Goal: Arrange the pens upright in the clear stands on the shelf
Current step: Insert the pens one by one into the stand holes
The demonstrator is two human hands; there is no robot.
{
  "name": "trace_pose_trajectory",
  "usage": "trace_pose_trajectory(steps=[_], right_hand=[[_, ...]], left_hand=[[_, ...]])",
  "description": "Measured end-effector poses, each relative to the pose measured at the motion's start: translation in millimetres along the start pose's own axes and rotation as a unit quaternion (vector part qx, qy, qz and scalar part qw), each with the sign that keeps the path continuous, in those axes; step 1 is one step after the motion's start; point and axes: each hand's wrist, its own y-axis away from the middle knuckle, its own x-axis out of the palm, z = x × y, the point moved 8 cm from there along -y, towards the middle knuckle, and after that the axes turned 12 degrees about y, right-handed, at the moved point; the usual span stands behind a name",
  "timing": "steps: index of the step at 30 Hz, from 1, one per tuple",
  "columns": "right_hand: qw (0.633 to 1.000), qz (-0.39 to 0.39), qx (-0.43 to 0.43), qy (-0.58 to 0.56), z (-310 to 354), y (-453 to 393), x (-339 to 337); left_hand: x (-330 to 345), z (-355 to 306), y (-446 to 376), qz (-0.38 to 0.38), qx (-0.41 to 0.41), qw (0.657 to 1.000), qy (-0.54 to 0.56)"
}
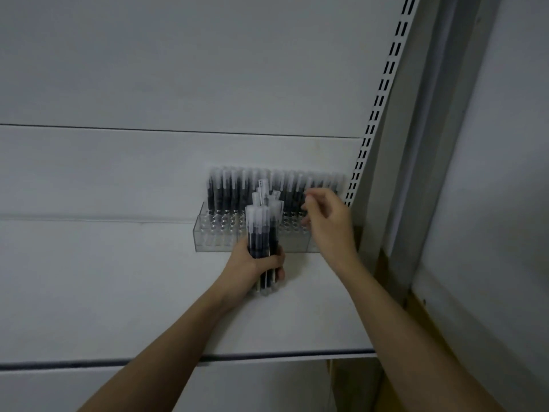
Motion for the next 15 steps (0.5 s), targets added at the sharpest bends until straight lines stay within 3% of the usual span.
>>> trace_pose_trajectory(steps=[7,15], right_hand=[[0.991,0.097,0.042,-0.079,-2.5,26.5,26.7],[0.995,0.04,0.043,-0.08,1.6,25.4,16.1]], left_hand=[[3.4,5.8,3.2,0.003,-0.015,1.0,0.008],[-1.1,6.9,5.8,-0.032,-0.02,0.999,0.005]])
